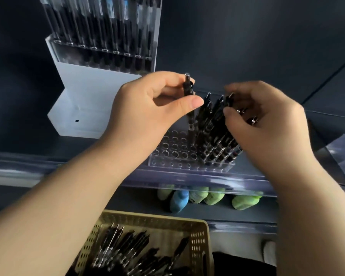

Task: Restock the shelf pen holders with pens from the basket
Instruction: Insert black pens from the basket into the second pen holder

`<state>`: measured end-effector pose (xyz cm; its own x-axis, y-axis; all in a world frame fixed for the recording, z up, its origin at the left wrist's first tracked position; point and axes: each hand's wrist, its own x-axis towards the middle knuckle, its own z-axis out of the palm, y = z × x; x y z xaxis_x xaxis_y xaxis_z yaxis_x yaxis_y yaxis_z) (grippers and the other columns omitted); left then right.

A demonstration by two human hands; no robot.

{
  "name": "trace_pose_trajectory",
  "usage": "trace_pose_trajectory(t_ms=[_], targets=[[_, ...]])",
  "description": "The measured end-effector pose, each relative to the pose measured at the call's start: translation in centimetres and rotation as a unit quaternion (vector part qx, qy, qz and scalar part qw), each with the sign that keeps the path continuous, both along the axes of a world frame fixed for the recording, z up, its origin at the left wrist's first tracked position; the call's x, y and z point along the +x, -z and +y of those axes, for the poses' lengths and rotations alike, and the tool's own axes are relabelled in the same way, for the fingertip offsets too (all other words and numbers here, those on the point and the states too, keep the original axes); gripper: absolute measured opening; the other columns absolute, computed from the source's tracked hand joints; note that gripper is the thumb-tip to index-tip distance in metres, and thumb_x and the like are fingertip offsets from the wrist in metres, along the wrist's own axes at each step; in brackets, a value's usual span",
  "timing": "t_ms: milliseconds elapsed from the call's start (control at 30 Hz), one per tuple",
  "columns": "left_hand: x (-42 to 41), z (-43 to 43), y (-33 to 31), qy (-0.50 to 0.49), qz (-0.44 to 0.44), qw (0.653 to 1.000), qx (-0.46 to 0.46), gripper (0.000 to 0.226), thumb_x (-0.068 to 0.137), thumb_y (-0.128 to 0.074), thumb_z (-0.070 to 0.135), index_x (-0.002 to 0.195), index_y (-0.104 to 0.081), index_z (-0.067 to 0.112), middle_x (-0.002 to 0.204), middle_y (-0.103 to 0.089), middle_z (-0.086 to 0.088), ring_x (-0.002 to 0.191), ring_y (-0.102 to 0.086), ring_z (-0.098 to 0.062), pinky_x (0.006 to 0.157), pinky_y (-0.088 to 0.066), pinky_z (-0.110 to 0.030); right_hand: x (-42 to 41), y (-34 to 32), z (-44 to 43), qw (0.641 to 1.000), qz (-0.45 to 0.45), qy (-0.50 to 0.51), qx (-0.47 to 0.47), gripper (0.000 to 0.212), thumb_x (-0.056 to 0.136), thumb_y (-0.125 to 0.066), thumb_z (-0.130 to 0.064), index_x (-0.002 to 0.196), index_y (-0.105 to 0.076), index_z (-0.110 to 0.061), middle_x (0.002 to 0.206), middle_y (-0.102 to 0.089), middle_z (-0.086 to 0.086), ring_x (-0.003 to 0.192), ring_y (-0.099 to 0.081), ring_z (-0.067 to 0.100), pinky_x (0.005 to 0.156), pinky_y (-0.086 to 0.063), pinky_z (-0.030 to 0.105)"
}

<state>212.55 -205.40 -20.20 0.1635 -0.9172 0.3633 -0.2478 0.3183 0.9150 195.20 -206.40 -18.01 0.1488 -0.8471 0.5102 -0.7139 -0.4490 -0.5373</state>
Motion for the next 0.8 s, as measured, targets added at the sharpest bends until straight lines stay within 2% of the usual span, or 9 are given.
trace_pose_trajectory(t_ms=[133,367,433,533,600,733,800], targets=[[-0.1,-0.3,0.3,-0.010,0.000,1.000,0.010,0.031,0.074,-0.075,0.032,0.103,-0.067,0.024,0.091,-0.071,0.011,0.088,-0.067,-0.002,0.085,-0.053,-0.023,0.2,0.1,-0.3,1.000,0.006,-0.014,-0.003,0.032,0.079,-0.062,-0.013,0.108,-0.065,-0.026,0.084,-0.062,-0.010,0.080,-0.058,0.003,0.072,-0.044,0.005],[-0.4,-0.3,0.4,-0.013,-0.014,1.000,0.013,0.033,0.068,-0.077,0.035,0.098,-0.067,0.028,0.088,-0.071,0.013,0.084,-0.067,-0.001,0.084,-0.052,-0.021,0.0,0.0,-0.5,1.000,0.001,-0.029,0.004,0.032,0.077,-0.060,-0.016,0.107,-0.065,-0.026,0.085,-0.062,-0.015,0.080,-0.060,0.003,0.073,-0.047,0.010],[-0.4,0.0,0.5,-0.012,-0.016,1.000,0.011,0.037,0.064,-0.076,0.040,0.097,-0.067,0.029,0.088,-0.071,0.013,0.083,-0.068,-0.002,0.082,-0.053,-0.019,-0.1,0.1,-0.5,0.999,0.001,-0.034,0.009,0.032,0.077,-0.062,-0.016,0.107,-0.065,-0.027,0.085,-0.062,-0.015,0.081,-0.060,0.002,0.073,-0.046,0.007],[0.0,0.2,0.8,-0.008,-0.026,1.000,0.000,0.035,0.065,-0.080,0.034,0.097,-0.068,0.029,0.089,-0.072,0.011,0.083,-0.069,-0.004,0.081,-0.054,-0.021,-0.1,0.4,-0.6,0.998,0.040,-0.041,0.001,0.033,0.078,-0.065,-0.011,0.109,-0.066,-0.022,0.085,-0.062,-0.012,0.087,-0.055,-0.001,0.075,-0.039,-0.002],[0.4,0.3,1.0,-0.005,-0.026,1.000,0.000,0.035,0.063,-0.080,0.035,0.096,-0.067,0.031,0.088,-0.072,0.012,0.084,-0.069,-0.005,0.081,-0.054,-0.022,0.0,0.6,-0.7,0.997,0.060,-0.046,-0.006,0.034,0.077,-0.066,-0.011,0.110,-0.066,-0.020,0.087,-0.061,-0.013,0.089,-0.054,0.000,0.078,-0.035,-0.003],[0.5,0.1,1.3,-0.005,-0.027,1.000,0.004,0.033,0.063,-0.080,0.036,0.094,-0.067,0.034,0.089,-0.072,0.015,0.083,-0.069,-0.003,0.080,-0.054,-0.020,0.0,1.0,-1.1,0.996,0.073,-0.049,-0.030,0.032,0.076,-0.066,-0.012,0.107,-0.068,-0.019,0.089,-0.063,-0.012,0.091,-0.061,0.011,0.082,-0.036,0.004],[0.4,0.0,1.3,0.001,-0.031,1.000,0.005,0.037,0.062,-0.079,0.040,0.096,-0.068,0.031,0.089,-0.072,0.012,0.084,-0.069,-0.005,0.081,-0.055,-0.023,0.0,1.1,-1.3,0.994,0.085,-0.048,-0.053,0.025,0.076,-0.067,-0.011,0.100,-0.071,-0.018,0.085,-0.060,-0.014,0.088,-0.063,0.016,0.083,-0.043,0.017]])
